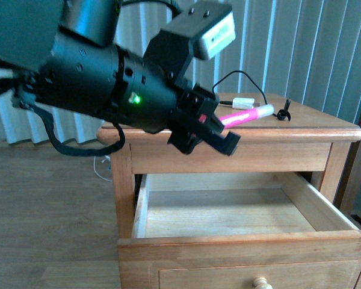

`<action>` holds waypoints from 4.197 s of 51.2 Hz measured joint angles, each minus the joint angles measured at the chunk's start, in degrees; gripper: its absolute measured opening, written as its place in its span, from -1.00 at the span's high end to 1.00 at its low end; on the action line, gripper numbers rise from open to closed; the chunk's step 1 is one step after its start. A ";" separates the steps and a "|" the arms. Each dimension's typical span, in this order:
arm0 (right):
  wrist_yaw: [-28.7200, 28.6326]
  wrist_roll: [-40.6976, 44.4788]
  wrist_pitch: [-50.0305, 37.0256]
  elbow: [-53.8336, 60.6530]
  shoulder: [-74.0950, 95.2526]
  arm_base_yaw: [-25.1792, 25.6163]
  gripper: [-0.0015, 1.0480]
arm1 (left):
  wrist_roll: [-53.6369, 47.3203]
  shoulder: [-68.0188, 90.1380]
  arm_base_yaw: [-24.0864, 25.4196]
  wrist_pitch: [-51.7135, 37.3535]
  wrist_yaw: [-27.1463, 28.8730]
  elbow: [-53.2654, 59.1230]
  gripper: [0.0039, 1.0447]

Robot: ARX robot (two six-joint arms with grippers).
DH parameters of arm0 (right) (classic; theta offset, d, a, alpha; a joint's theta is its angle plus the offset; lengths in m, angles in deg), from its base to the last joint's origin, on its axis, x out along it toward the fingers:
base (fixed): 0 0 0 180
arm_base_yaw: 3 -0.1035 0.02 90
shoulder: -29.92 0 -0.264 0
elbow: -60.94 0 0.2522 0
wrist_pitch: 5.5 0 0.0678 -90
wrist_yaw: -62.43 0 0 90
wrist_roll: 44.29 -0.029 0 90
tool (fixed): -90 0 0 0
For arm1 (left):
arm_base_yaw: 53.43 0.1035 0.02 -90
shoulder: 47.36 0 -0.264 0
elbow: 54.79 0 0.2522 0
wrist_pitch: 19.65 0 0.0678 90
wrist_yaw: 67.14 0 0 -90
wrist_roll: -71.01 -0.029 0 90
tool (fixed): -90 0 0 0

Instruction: Place pink marker in drawer with both arms

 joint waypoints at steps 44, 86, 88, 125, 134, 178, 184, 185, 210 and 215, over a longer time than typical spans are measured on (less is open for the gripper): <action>0.00 0.00 0.00 0.00 0.00 0.00 -0.84 | 5.92 19.12 -0.59 -7.41 5.38 -4.74 0.12; 0.00 0.00 0.00 0.00 0.00 0.00 -0.84 | 21.51 -35.87 8.17 -5.22 24.22 29.31 -0.89; 0.00 0.00 0.00 0.00 0.00 0.00 -0.84 | 23.61 -42.91 8.72 -1.92 24.92 32.81 -0.89; 0.00 0.00 0.00 0.00 0.00 0.00 -0.84 | 34.23 -89.92 25.97 23.08 20.09 52.26 -0.89; 0.00 0.00 0.00 0.00 0.00 0.00 -0.84 | 34.23 -89.92 25.97 23.08 20.09 52.28 -0.89; 0.00 0.00 0.00 0.00 0.00 0.00 -0.84 | 24.44 -95.47 25.53 15.06 15.19 60.24 0.40; 0.00 0.00 0.00 0.00 0.02 0.00 -0.84 | 24.00 -96.61 25.53 14.69 15.19 61.77 0.92; 0.00 0.00 0.00 0.00 0.00 0.00 -0.84 | 23.89 -96.80 25.53 14.64 15.17 62.03 0.92; 0.00 0.00 0.00 0.00 0.00 0.00 -0.84 | 23.82 -100.50 25.53 13.99 15.12 65.51 0.93; -0.02 0.00 0.00 0.04 0.00 0.00 -0.84 | 23.76 -100.85 25.53 13.88 15.15 65.53 0.93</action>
